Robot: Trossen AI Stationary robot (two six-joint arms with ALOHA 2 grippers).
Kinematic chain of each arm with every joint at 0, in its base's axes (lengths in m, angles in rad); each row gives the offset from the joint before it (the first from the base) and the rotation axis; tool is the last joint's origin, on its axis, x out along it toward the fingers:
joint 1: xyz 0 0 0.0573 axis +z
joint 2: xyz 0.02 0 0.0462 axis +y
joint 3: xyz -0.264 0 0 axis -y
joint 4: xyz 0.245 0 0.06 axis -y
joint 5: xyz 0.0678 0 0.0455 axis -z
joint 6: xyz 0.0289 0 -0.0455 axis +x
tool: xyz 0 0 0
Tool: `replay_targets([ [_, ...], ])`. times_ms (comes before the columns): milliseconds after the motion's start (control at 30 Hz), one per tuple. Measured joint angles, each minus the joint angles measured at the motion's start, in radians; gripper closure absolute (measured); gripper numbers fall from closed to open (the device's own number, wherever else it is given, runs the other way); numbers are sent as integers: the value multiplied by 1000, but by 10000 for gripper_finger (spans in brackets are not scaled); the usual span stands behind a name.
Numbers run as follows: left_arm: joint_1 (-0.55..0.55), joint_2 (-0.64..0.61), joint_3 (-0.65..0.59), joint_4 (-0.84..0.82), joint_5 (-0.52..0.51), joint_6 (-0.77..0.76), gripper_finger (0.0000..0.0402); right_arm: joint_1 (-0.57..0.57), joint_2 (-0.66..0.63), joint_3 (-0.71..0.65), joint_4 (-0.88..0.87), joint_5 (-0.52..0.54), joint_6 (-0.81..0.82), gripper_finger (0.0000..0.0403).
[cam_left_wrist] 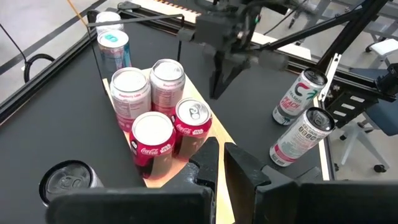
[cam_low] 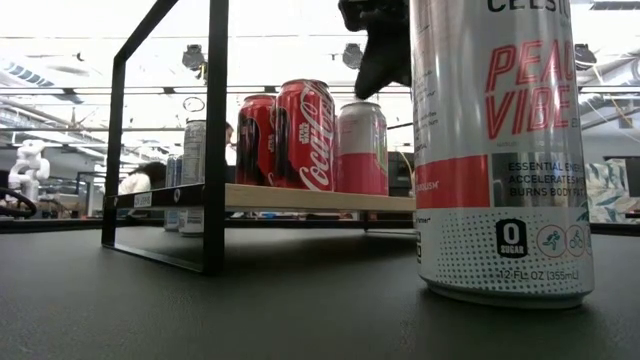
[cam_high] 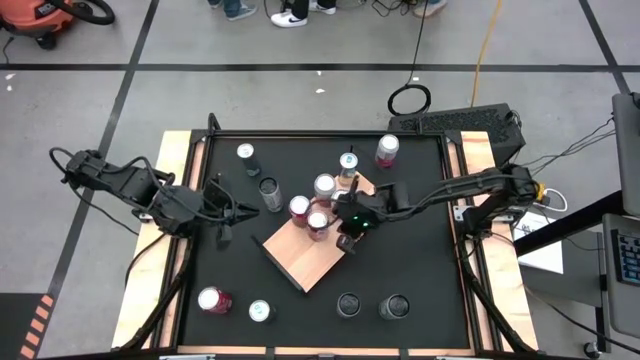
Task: Place canned beverage on shelf
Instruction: Put the pink white soda can on the shelf aligned with the other pink white soda cans
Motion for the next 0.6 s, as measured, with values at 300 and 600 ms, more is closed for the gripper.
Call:
replay_targets([
  [300, 155, -20, 0, -11, 139, -26, 373, 5, -165, 0, -176, -50, 3, 403],
  [600, 360, -25, 0, -53, 142, -72, 373, 5, -339, 0, -336, -44, -9, 403],
])
